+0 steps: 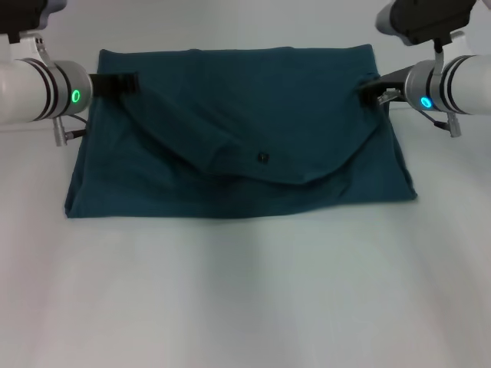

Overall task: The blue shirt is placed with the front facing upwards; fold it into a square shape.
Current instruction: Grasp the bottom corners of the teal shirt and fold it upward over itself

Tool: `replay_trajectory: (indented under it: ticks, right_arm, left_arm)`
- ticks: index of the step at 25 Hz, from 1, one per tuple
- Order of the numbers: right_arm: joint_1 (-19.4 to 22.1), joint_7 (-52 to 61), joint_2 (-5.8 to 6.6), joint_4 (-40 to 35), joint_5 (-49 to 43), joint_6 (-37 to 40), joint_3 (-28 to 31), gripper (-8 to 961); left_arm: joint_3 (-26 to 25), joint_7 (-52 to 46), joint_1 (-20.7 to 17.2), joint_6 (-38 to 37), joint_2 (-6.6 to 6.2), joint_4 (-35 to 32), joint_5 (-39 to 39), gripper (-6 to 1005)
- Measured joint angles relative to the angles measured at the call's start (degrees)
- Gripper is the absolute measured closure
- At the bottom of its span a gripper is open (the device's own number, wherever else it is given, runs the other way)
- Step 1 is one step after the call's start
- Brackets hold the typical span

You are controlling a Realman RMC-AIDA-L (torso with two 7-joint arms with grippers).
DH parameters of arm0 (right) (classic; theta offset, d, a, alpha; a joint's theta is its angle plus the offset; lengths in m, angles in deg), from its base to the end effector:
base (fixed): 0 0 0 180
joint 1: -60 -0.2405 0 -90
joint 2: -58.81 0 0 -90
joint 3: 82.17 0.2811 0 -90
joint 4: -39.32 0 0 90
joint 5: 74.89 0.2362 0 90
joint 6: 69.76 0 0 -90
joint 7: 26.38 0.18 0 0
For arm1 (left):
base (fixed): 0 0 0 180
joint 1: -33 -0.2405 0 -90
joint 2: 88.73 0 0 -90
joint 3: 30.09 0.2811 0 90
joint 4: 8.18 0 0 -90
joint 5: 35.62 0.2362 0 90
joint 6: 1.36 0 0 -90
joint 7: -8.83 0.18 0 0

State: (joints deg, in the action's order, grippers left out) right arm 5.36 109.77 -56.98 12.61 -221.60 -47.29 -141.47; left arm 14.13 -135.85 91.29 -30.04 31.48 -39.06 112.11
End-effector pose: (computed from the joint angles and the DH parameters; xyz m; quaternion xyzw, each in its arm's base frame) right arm 0.2492 0.5770 -0.0192 -0.8067 0.3337 0.0171 0.4874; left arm -0.2054 0.5805 -0.0313 -0.7603 -0.4576 -0.1384 0.4398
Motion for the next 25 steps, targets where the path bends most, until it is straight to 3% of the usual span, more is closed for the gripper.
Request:
replay_trajectory:
  ticks: [12, 16, 18, 20, 22, 25]
  right_arm:
    - [-1.5, -0.9, -0.87, -0.2, -6.2, -0.4, -1.0, 797]
    - [-1.2, -0.9, -0.81, -1.4, -6.1, 1.5, -0.9, 645]
    - [-0.9, -0.9, -0.55, -2.5, -5.8, 4.6, -0.6, 569]
    - [-0.7, -0.9, -0.35, -3.7, -5.5, 7.8, 0.2, 346]
    - [-0.3, -0.9, -0.25, -4.8, -5.5, 10.7, 1.1, 293]
    - [0.6, -0.8, -0.36, -7.2, -5.5, 16.1, 1.6, 214]
  left_arm:
    - [-0.1, -2.2, 0.0, -0.6, 0.00, 0.1, -0.2, 819]
    - [-0.4, -2.7, -0.4, -1.0, 0.02, 0.1, -0.3, 580]
    - [-0.5, -3.0, -0.8, -1.2, 0.03, -0.1, -0.3, 514]
    - [-0.5, -3.0, -1.1, -1.3, 0.03, -0.3, -0.4, 449]
    - [-0.5, -3.0, -1.2, -1.4, 0.12, -0.3, -0.4, 383]
    - [-0.5, -3.1, -1.5, -1.8, 0.37, -0.5, -0.5, 388]
